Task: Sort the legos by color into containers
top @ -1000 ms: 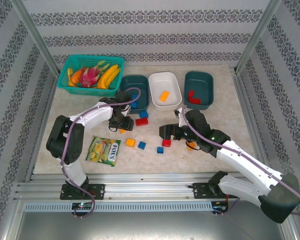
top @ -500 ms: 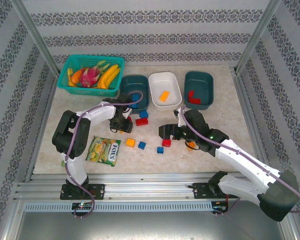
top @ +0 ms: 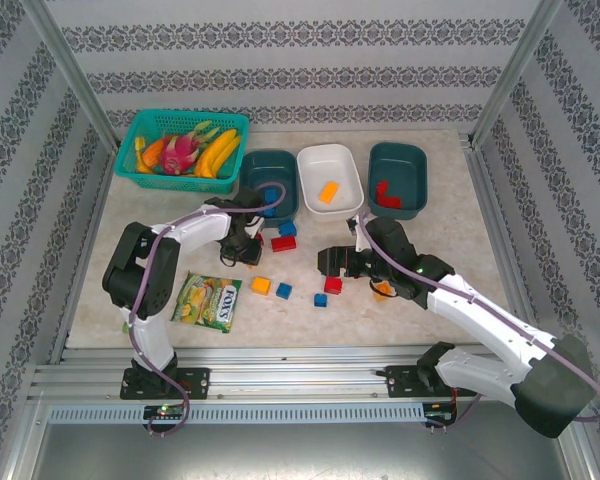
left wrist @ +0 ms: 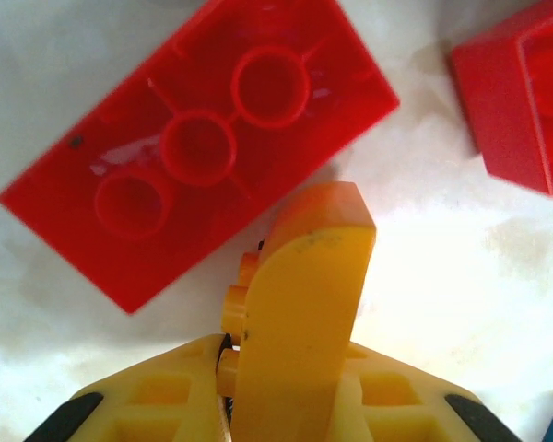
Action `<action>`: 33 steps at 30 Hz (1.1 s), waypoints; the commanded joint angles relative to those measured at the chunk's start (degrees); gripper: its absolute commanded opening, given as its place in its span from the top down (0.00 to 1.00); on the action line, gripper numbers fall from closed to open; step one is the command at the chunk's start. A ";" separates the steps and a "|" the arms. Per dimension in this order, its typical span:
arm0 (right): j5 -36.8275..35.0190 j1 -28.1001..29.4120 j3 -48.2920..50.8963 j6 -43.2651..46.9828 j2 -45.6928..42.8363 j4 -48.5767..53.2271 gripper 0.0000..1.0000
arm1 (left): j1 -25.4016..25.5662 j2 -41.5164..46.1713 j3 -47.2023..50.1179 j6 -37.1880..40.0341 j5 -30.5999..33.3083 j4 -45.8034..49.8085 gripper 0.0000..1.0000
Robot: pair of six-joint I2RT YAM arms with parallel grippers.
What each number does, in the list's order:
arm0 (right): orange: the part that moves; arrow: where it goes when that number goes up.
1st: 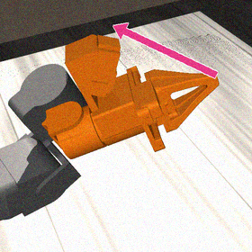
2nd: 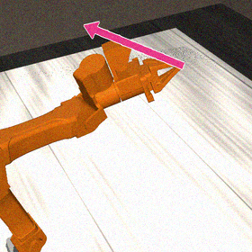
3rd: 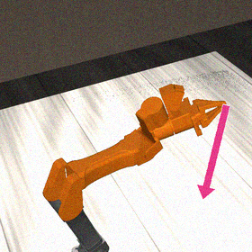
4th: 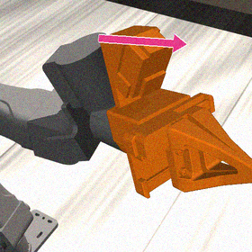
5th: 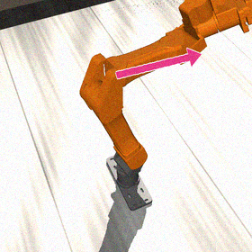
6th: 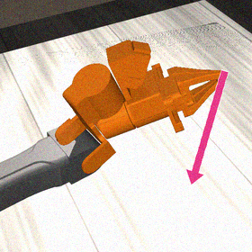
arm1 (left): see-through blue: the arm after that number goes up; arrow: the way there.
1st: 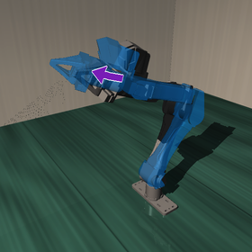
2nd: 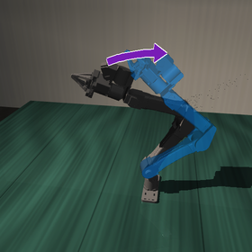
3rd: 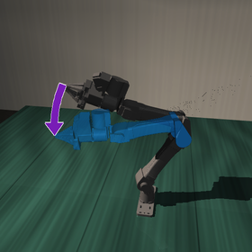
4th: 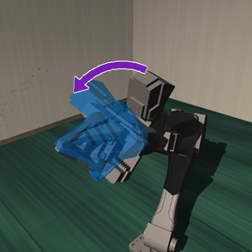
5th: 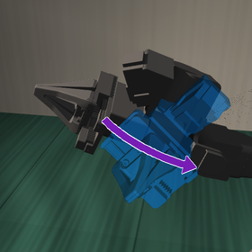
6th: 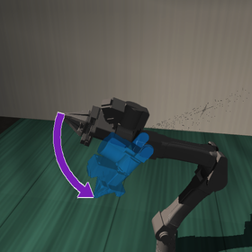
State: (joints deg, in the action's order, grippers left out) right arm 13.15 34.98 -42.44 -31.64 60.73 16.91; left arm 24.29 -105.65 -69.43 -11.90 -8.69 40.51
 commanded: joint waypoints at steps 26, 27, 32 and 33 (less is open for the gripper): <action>-12.62 -17.12 -23.37 -0.51 7.66 11.34 0.15 | 9.37 -29.64 -66.58 -6.87 -4.72 14.53 0.82; -12.02 -17.31 -22.88 -0.68 7.52 11.13 0.15 | 9.41 -31.09 -67.16 -7.17 -4.56 12.77 0.82; -10.01 -17.61 -20.13 -1.91 6.45 11.13 0.15 | 9.69 -36.26 -68.78 -7.88 -3.59 6.31 0.82; -9.75 -17.67 -19.57 -2.25 6.13 11.05 0.15 | 9.86 -37.03 -68.80 -7.59 -3.26 5.58 0.82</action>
State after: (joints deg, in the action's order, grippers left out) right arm 1.30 17.74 -63.70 -32.25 68.23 27.62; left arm 33.71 -141.36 -135.94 -19.75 -12.99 50.35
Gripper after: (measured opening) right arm 0.855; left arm 0.229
